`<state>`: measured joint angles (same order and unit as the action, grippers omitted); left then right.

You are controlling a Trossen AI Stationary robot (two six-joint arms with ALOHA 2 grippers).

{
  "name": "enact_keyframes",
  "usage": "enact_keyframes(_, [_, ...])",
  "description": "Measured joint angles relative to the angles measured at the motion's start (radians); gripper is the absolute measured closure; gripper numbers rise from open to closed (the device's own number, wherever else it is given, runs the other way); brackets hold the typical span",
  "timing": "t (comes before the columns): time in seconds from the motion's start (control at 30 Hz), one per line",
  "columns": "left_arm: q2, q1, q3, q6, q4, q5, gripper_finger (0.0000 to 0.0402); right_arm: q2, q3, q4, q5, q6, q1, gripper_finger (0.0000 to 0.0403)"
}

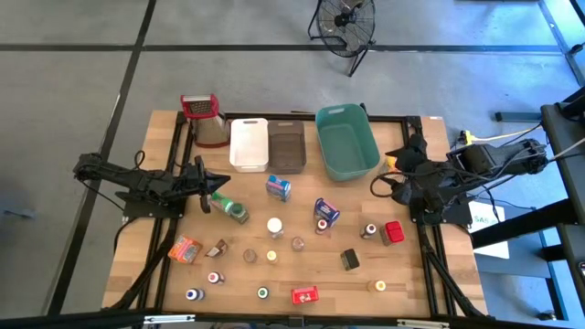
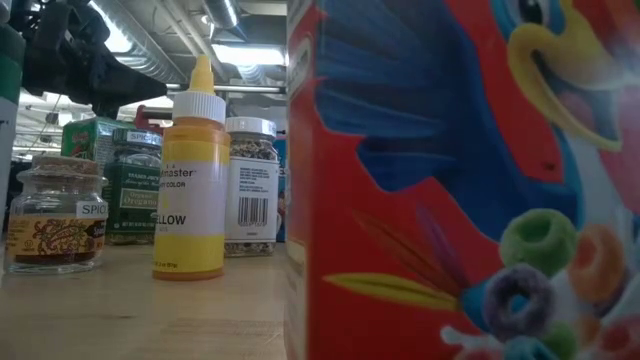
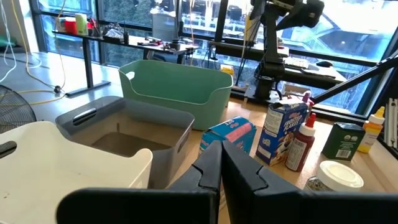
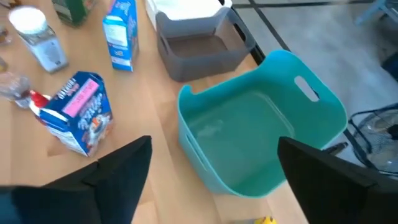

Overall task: Pick & Place Kitchen Items
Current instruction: Put the yellow cereal box into the right green bin

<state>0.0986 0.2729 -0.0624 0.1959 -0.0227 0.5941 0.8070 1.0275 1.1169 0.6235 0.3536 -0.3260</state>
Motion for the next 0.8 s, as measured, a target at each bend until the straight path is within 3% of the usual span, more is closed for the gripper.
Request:
enact_keyframes(0.17, [0.000, 0.000, 0.000, 0.000, -0.003, 0.000, 0.0398, 0.009, 0.000, 0.084, -0.050, -0.055, 0.023, 0.0028])
enact_keyframes(0.33, [0.000, 0.000, 0.000, 0.000, -0.005, 0.000, 0.0398, 0.003, 0.000, 0.243, 0.118, 0.014, 0.057, 0.0027])
enact_keyframes(0.43, [0.000, 0.000, 0.000, 0.000, -0.011, 0.000, 0.0397, 0.003, 0.000, 0.330, 0.166, 0.064, 0.098, 0.0027])
enact_keyframes(0.57, [0.000, 0.000, 0.000, 0.000, -0.033, 0.000, 0.0397, -0.002, -0.001, 0.360, 0.117, 0.114, 0.149, 0.0027])
enact_keyframes(0.8, [0.000, 0.000, 0.000, -0.035, -0.034, 0.000, 0.0398, 0.000, -0.001, 0.448, 0.039, 0.064, 0.246, 0.0027])
